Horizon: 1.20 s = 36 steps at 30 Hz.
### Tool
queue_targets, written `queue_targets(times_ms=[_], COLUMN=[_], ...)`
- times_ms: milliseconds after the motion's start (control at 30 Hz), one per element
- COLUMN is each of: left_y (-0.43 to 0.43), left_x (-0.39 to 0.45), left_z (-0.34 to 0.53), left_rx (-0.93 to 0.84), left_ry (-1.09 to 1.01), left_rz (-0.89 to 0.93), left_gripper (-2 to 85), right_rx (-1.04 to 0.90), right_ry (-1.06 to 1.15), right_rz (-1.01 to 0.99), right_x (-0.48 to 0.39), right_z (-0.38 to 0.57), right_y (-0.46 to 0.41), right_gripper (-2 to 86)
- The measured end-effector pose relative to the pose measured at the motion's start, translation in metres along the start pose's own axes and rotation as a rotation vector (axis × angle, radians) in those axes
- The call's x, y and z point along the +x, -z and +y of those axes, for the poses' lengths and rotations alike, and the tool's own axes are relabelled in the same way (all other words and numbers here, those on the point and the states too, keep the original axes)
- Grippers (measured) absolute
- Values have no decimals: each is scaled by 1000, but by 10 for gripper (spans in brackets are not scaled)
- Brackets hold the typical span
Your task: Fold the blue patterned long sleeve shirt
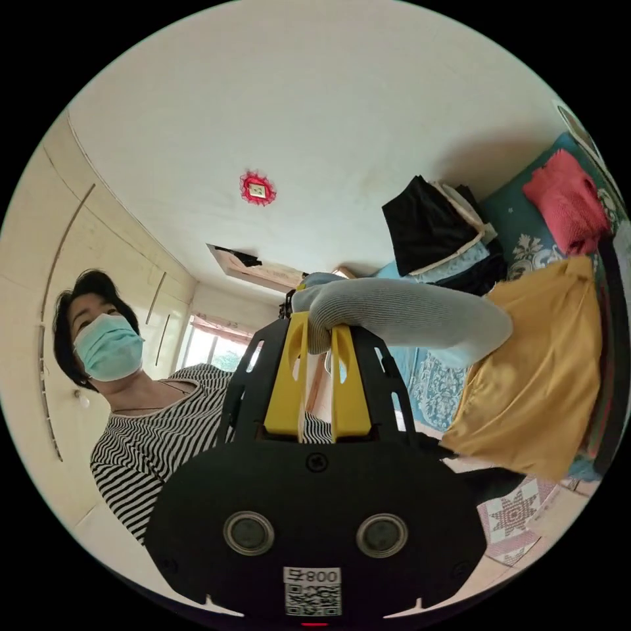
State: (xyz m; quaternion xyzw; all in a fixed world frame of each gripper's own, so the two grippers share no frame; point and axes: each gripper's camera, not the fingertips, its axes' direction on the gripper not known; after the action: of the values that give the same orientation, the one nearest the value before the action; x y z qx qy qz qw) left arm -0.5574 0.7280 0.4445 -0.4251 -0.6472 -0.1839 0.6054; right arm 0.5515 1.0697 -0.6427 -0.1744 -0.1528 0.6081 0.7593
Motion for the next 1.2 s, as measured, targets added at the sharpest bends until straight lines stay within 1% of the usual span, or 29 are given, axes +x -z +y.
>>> queue_targets(times_ms=[67, 133, 267, 333, 500, 567, 600, 667, 700, 767, 800, 833, 867, 900, 967, 1100, 1200], left_y=[-45, -107, -201, -257, -359, -394, -417, -452, -477, -514, -538, -562, -574, -596, -623, -673, -706], left_x=[14, 35, 54, 60, 66, 58, 48, 23, 2, -35, -60, -82, -90, -100, -101, -97, -102], left_z=[-36, -87, -174, -231, -327, -353, -367, -383, -391, -399, -402, -404, -405, -407, -411, -436, -453], left_rx=[29, 67, 115, 150, 183, 199, 188, 186, 168, 129, 74, 11, -26, -82, -99, -170, -235], left_ry=[-27, -79, -124, -129, -173, -156, -145, -73, -12, 103, 192, 274, 305, 336, 325, 339, 403], left_rz=[2, -39, -105, -114, -198, -231, -260, -304, -333, -400, -455, -478, -483, -493, -464, -477, -458], left_gripper=[41, 41, 42, 43, 43, 43, 43, 43, 43, 44, 44, 44, 44, 45, 45, 55, 71], right_rx=[-17, -23, -35, -43, -107, -143, -150, -215, -229, -317, -335, -383, -448, -483, -554, -581, -643], right_ry=[48, 79, 156, 181, 237, 220, 208, 136, 110, -16, -54, -128, -190, -210, -193, -169, -199], right_rz=[-29, -35, 26, 67, 206, 276, 298, 393, 416, 515, 540, 593, 645, 665, 707, 720, 774], right_x=[61, 106, 202, 239, 336, 399, 417, 501, 524, 626, 652, 701, 745, 763, 805, 842, 878], right_z=[-39, -75, -172, -214, -310, -343, -349, -368, -371, -379, -379, -378, -376, -374, -370, -371, -365], right_y=[46, 80, 151, 173, 201, 200, 198, 184, 180, 156, 149, 136, 122, 115, 93, 73, 47], right_gripper=[50, 49, 49, 50, 53, 54, 54, 55, 55, 53, 52, 50, 49, 48, 47, 52, 60])
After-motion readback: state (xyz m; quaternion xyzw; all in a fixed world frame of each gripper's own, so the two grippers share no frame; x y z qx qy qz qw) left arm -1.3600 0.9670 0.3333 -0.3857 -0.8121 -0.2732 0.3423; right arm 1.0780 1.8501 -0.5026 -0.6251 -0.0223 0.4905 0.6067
